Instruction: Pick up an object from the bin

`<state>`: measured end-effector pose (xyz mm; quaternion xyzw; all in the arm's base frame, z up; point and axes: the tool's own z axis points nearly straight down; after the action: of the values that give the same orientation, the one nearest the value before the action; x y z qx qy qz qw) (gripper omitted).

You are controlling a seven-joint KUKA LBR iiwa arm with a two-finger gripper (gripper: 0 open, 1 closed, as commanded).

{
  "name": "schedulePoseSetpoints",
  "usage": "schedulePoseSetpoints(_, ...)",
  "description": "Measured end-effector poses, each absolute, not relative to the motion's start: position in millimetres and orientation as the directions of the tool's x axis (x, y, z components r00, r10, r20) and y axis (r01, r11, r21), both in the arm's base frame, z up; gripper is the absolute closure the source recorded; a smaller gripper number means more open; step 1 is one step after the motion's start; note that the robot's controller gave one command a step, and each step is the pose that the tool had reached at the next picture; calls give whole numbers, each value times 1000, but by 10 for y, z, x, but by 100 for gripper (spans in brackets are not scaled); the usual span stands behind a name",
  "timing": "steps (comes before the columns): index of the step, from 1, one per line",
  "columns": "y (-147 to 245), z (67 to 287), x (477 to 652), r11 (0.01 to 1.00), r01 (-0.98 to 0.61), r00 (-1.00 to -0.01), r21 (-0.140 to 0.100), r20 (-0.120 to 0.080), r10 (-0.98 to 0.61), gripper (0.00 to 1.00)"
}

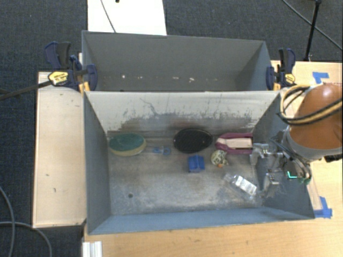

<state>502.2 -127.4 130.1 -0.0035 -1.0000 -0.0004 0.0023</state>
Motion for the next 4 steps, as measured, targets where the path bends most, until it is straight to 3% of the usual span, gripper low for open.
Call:
schedulePoseSetpoints(1,-765,689,5161,949,-316,-949,3,1,-316,0)
schedulePoseSetpoints(2,-560,764,5855,984,-177,-984,0,-8,-177,0)
schedulePoseSetpoints(3,-569,764,5848,984,-180,-984,0,-7,-180,100)
schedulePoseSetpoints(4,-569,755,5837,983,-183,-983,0,-2,-183,0)
